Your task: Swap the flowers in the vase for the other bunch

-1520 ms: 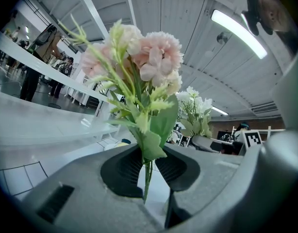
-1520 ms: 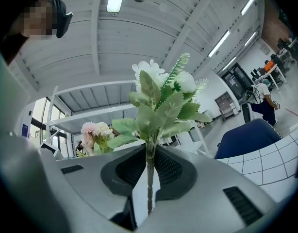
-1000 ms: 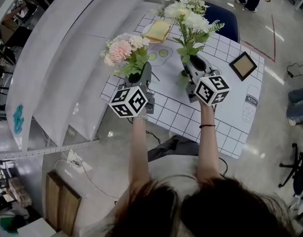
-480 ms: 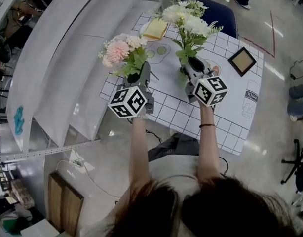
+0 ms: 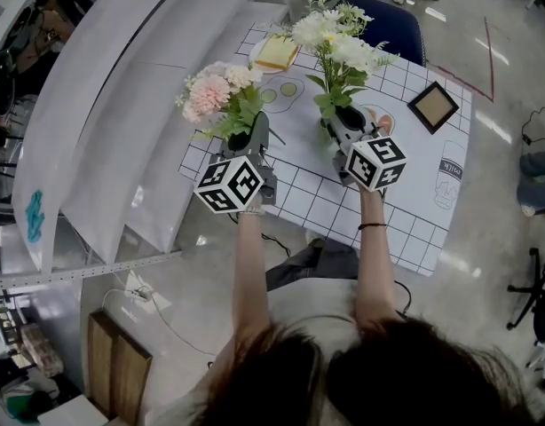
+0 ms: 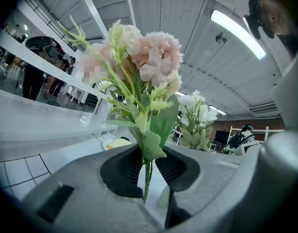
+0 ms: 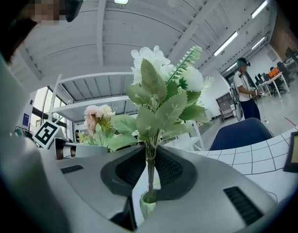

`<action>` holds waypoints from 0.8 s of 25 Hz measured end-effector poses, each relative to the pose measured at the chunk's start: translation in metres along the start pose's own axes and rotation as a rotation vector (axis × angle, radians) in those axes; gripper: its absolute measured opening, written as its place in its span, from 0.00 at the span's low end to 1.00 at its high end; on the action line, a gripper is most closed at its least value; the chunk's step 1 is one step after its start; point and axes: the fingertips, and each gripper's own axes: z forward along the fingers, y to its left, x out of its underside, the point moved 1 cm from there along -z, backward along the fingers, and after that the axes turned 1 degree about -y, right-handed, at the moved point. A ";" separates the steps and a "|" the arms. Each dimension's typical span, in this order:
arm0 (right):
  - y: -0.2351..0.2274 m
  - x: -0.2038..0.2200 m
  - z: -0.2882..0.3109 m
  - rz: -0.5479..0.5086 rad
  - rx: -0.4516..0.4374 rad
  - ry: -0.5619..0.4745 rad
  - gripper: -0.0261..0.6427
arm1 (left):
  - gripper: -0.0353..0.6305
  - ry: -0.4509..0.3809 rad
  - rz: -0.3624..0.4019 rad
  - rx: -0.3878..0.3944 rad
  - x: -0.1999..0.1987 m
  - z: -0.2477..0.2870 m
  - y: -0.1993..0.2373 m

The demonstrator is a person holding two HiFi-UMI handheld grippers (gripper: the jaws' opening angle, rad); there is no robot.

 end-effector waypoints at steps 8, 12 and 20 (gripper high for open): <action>0.004 0.011 -0.002 -0.048 -0.001 0.058 0.11 | 0.17 -0.003 -0.005 -0.009 0.003 -0.005 0.000; 0.004 0.015 -0.004 -0.059 0.007 0.070 0.11 | 0.17 -0.002 -0.009 -0.010 0.004 -0.007 0.000; 0.002 0.023 -0.008 -0.094 0.022 0.116 0.11 | 0.17 -0.002 -0.015 -0.009 0.006 -0.010 0.000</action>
